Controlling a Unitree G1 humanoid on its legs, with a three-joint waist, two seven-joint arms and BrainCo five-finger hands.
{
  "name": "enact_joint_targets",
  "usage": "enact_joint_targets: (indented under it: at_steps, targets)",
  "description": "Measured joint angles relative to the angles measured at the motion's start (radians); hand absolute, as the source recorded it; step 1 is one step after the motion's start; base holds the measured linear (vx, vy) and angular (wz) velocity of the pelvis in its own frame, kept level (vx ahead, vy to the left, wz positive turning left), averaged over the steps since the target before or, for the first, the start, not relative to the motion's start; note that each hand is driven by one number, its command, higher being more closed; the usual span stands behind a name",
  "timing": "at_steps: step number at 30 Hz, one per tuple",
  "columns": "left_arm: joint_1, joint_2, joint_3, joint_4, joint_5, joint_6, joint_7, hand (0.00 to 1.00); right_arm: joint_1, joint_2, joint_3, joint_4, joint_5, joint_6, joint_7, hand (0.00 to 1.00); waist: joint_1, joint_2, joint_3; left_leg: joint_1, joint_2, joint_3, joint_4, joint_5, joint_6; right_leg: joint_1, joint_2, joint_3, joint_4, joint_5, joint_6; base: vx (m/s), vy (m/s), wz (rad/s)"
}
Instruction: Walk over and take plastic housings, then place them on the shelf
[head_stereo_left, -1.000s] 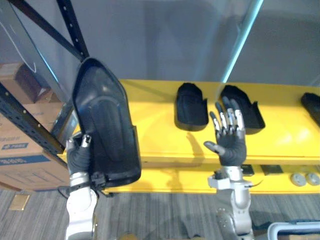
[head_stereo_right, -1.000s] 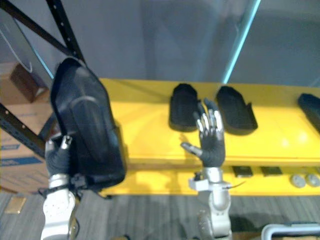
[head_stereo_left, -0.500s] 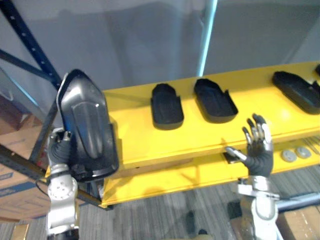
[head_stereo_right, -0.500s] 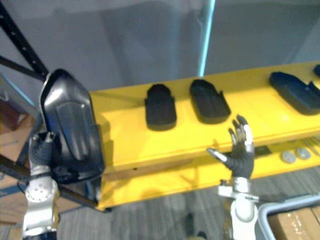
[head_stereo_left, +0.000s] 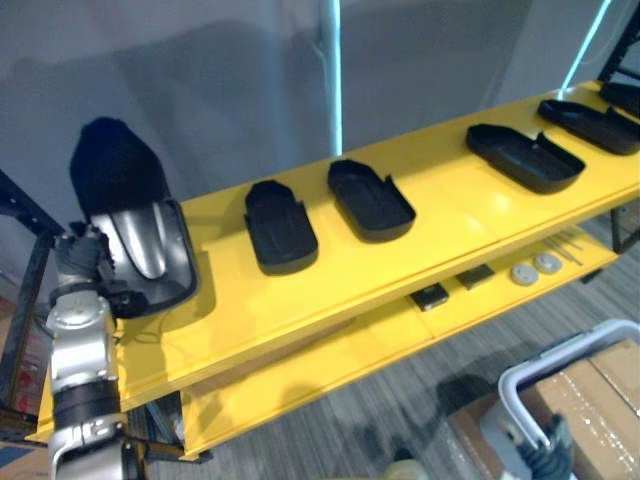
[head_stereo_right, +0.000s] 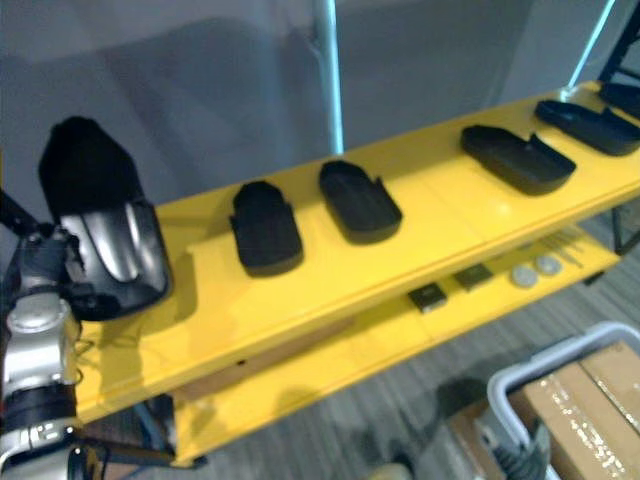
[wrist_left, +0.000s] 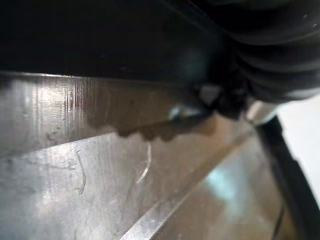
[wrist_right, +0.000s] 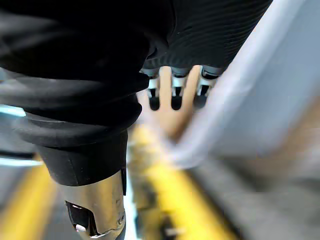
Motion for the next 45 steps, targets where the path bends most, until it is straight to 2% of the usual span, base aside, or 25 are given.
enact_joint_targets:
  at_steps: [3, 6, 9, 11, 18, 25, 32, 35, 39, 45]
  targets:
    - [-0.025, 0.000, -0.024, 0.074, 0.013, 0.047, -0.027, 1.00, 0.005, 0.000, -0.020, 0.098, 0.001, 0.041, 0.056, 0.00, -0.008, 0.001, -0.003, 0.000, 0.001, -0.001, -0.009, 0.007, -0.004, -0.006, 0.004, 0.000, 0.005, -0.002, -0.003, -0.02, -0.035, 0.01]
    - [-0.046, 0.000, -0.048, 0.123, 0.040, 0.075, -0.035, 1.00, 0.003, -0.003, -0.031, 0.155, 0.020, 0.042, 0.113, 0.00, -0.008, -0.009, -0.005, -0.003, -0.001, -0.002, -0.020, 0.016, -0.003, -0.017, 0.006, 0.002, 0.012, -0.003, -0.005, -0.01, -0.012, 0.00]
    - [-0.073, 0.023, -0.080, 0.206, 0.052, 0.082, -0.040, 1.00, -0.005, -0.014, -0.028, 0.205, 0.032, 0.041, 0.153, 0.00, -0.006, -0.019, -0.010, -0.003, -0.002, -0.001, -0.020, 0.017, -0.003, -0.020, 0.007, 0.001, 0.013, -0.004, -0.006, 0.00, -0.012, -0.01]
    - [-0.114, 0.077, -0.122, 0.292, 0.084, 0.083, -0.055, 1.00, -0.018, -0.027, -0.026, 0.246, 0.052, 0.038, 0.185, 0.00, -0.005, -0.021, -0.011, -0.006, -0.005, -0.001, -0.019, 0.017, -0.002, -0.035, 0.005, 0.001, 0.021, -0.005, -0.008, 0.00, 0.000, 0.00]
    - [-0.192, 0.173, -0.148, 0.387, 0.152, 0.083, -0.055, 1.00, -0.044, -0.071, 0.004, 0.326, 0.083, 0.039, 0.215, 0.00, -0.005, -0.019, -0.009, -0.023, -0.005, -0.008, -0.009, 0.020, 0.002, -0.049, 0.003, -0.001, 0.031, -0.006, -0.010, -0.01, -0.013, 0.01]
    - [-0.222, 0.187, -0.163, 0.420, 0.206, 0.097, -0.056, 1.00, -0.055, -0.085, 0.016, 0.360, 0.086, 0.064, 0.231, 0.00, -0.019, -0.020, 0.005, -0.023, -0.006, -0.039, -0.002, 0.022, 0.004, -0.035, -0.004, -0.024, 0.033, -0.007, -0.010, -0.04, -0.021, 0.08]
    - [-0.223, 0.245, -0.163, 0.438, 0.202, 0.096, -0.056, 1.00, -0.061, -0.087, 0.016, 0.376, 0.086, 0.077, 0.232, 0.00, -0.024, -0.029, 0.035, -0.043, -0.009, -0.054, -0.004, 0.031, 0.008, -0.049, -0.008, -0.036, 0.034, -0.004, -0.006, -0.03, -0.019, 0.05]
    - [-0.231, 0.248, -0.162, 0.469, 0.187, 0.096, -0.054, 1.00, -0.066, -0.091, 0.016, 0.382, 0.086, 0.077, 0.232, 0.00, -0.022, -0.031, 0.058, -0.045, -0.008, -0.055, -0.003, 0.031, 0.008, -0.049, -0.008, -0.036, 0.034, -0.004, -0.005, 0.00, 0.000, 0.00]
    - [-0.259, 0.248, -0.161, 0.494, 0.144, 0.093, -0.033, 1.00, -0.091, -0.091, 0.017, 0.394, 0.087, 0.077, 0.239, 0.00, -0.025, -0.047, 0.093, -0.077, -0.005, -0.060, 0.021, 0.029, 0.010, -0.070, -0.009, -0.032, 0.034, 0.003, -0.008, 0.00, -0.008, 0.00]
    - [-0.304, 0.248, -0.157, 0.491, 0.040, 0.027, 0.030, 1.00, -0.105, -0.093, 0.017, 0.394, 0.088, 0.072, 0.252, 0.00, -0.037, -0.064, 0.164, -0.149, 0.029, -0.087, 0.136, -0.030, 0.013, -0.098, -0.004, -0.020, 0.036, 0.015, -0.013, -0.01, -0.012, -0.02]
